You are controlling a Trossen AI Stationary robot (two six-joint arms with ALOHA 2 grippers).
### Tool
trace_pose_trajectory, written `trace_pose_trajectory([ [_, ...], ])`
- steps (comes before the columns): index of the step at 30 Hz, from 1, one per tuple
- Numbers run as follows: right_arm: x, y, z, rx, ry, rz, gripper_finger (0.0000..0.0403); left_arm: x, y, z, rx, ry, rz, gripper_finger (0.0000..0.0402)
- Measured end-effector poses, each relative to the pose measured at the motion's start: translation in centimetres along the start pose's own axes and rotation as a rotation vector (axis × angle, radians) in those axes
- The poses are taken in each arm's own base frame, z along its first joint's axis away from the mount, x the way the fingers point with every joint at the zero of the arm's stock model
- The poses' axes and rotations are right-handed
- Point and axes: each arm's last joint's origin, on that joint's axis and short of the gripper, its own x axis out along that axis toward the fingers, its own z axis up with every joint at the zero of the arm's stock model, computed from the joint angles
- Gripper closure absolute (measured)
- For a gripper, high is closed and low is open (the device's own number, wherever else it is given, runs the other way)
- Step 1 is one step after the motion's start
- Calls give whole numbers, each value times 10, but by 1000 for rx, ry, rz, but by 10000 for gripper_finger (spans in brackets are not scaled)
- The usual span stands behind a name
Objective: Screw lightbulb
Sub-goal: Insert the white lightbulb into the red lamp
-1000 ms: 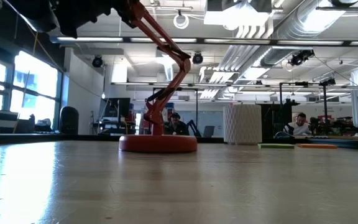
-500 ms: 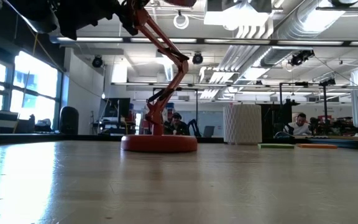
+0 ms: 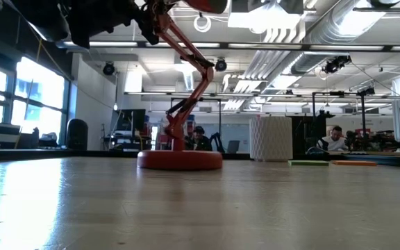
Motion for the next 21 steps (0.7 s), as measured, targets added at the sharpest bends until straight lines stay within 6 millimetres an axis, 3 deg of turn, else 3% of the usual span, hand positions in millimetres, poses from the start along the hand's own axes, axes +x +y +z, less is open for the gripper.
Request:
trace_pose_trajectory([
  [13, 5, -5, -2, 6, -11, 24, 150, 12, -7, -8, 24, -27, -2, 151],
  [21, 9, -9, -3, 130, -32, 65, 150, 18, -16, -11, 106, -28, 2, 151],
])
